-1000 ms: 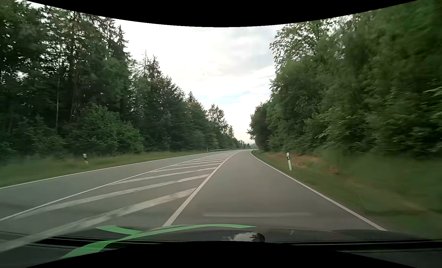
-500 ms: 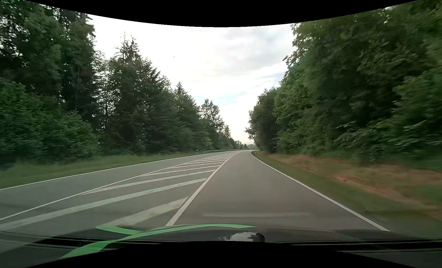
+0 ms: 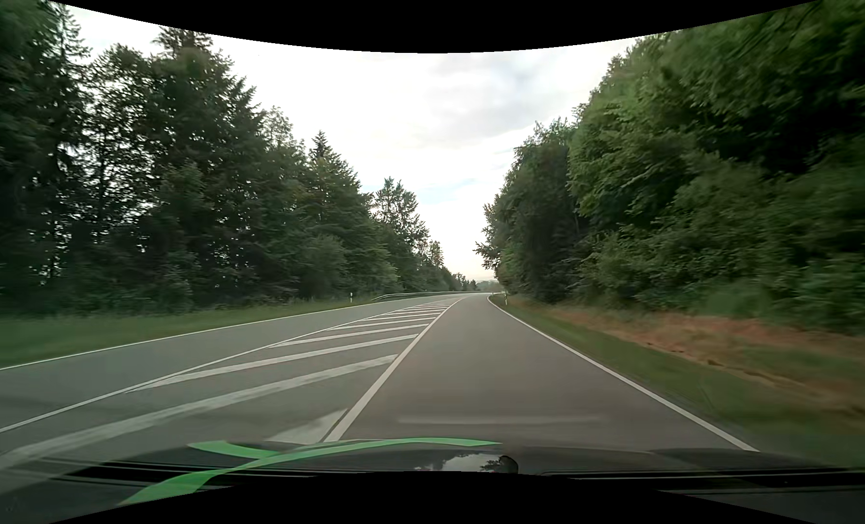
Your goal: Follow the waypoints while adhering to traffic rules and regulations
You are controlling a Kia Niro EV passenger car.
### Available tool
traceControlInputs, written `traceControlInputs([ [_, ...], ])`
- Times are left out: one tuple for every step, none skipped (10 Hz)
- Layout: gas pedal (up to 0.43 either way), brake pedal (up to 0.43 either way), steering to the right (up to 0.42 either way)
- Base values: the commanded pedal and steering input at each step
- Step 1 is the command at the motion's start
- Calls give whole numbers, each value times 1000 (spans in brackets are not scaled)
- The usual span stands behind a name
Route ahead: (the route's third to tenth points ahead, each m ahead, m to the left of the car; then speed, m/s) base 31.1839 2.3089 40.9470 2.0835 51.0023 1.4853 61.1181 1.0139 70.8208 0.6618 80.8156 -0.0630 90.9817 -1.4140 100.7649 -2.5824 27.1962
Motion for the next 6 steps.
traceControlInputs([
  [220, 0, 6],
  [209, 0, 6],
  [209, 0, 6],
  [209, 0, 6],
  [209, 0, 6],
  [209, 0, 6],
])
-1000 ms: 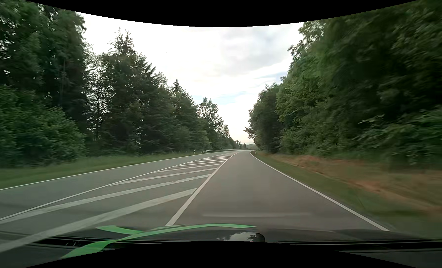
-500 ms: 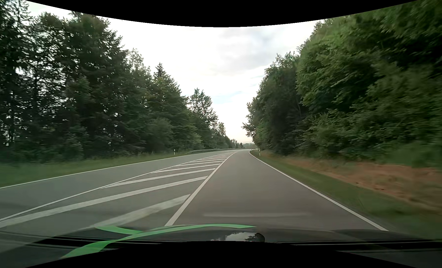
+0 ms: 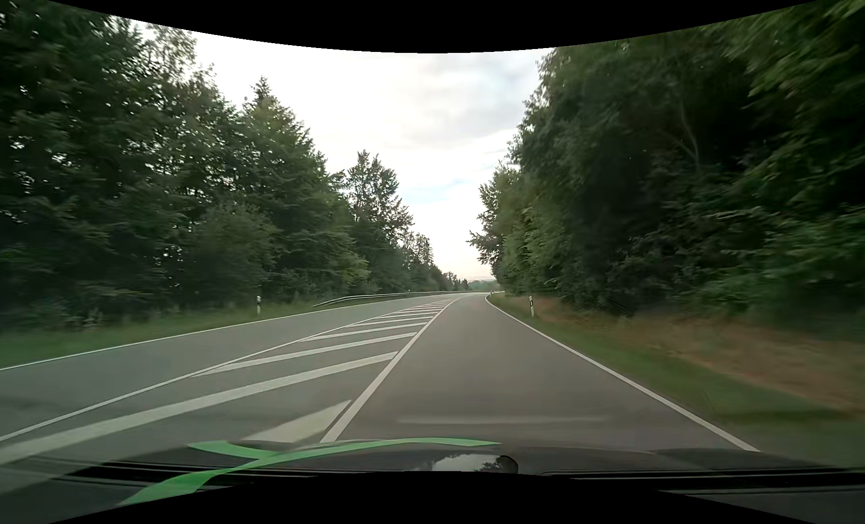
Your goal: Follow the waypoints while adhering to traffic rules and regulations
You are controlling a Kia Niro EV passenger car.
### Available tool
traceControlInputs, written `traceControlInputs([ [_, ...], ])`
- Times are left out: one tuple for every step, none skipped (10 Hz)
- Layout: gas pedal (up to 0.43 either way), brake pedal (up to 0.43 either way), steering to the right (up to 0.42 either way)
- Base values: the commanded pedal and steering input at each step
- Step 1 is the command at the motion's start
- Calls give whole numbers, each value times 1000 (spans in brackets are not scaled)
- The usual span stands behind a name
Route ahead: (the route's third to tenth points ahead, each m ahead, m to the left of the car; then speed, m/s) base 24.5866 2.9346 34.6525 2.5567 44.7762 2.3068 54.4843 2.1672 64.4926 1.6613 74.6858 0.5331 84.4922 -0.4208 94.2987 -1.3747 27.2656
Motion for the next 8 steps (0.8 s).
traceControlInputs([
  [209, 0, 6],
  [209, 0, 5],
  [209, 0, 5],
  [209, 0, 5],
  [197, 0, 4],
  [177, 0, 4],
  [177, 0, 4],
  [177, 0, 4],
])
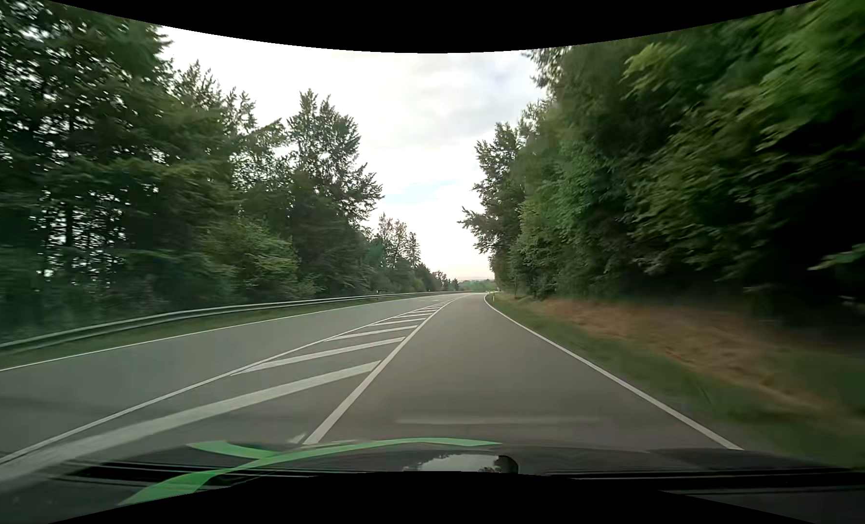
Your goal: Follow the waypoints while adhering to traffic rules and regulations
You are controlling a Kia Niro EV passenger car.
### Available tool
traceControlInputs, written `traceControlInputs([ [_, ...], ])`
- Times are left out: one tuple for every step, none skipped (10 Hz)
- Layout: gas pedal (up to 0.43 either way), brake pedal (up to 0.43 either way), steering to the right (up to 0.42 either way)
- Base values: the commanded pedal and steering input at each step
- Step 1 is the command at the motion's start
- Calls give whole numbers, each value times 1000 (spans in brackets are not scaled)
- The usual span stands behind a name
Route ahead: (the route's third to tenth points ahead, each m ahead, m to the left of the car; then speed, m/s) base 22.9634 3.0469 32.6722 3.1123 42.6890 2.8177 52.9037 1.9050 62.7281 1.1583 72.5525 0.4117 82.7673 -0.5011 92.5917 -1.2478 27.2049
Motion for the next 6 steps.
traceControlInputs([
  [169, 0, 4],
  [169, 0, 4],
  [157, 0, 4],
  [150, 0, 4],
  [130, 0, 4],
  [130, 0, 4],
])
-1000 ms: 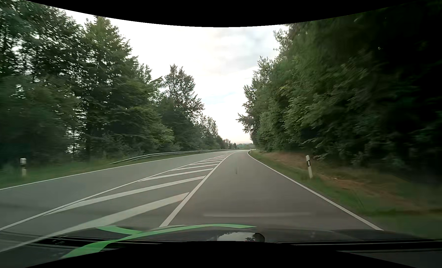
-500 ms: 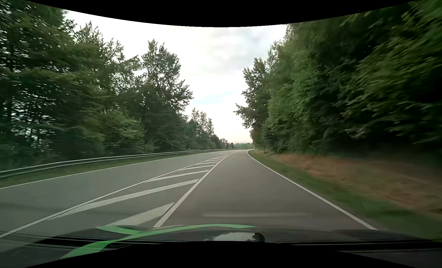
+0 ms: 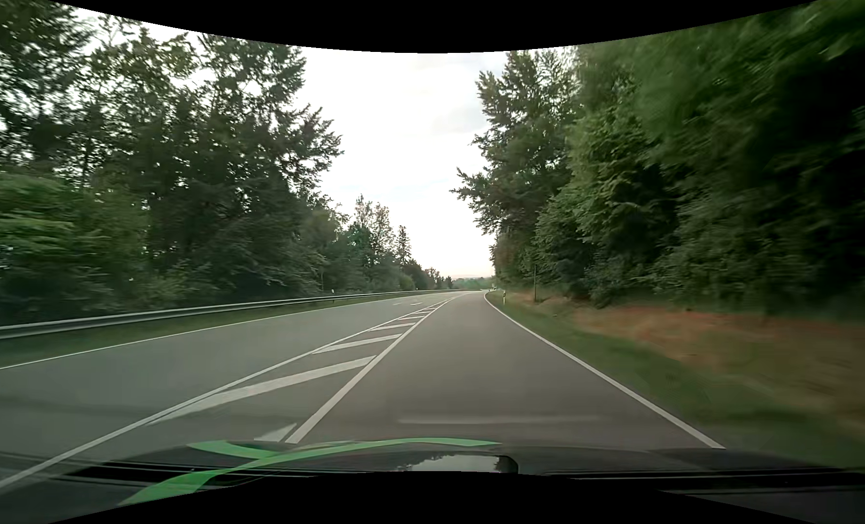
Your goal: Follow the waypoints while adhering to traffic rules and regulations
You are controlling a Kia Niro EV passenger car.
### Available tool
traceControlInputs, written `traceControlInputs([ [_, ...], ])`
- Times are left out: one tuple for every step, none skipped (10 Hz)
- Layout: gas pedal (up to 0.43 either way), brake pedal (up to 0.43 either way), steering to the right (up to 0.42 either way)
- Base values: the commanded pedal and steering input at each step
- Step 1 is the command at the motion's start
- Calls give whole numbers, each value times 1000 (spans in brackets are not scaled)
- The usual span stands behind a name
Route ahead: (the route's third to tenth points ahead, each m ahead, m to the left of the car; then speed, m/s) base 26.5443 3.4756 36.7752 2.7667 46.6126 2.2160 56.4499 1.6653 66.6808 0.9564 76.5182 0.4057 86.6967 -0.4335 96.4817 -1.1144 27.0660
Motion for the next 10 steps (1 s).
traceControlInputs([
  [130, 0, 4],
  [130, 0, 4],
  [130, 0, 4],
  [130, 0, 3],
  [130, 0, 3],
  [130, 0, 3],
  [130, 0, 3],
  [130, 0, 3],
  [138, 0, 3],
  [138, 0, 3],
])
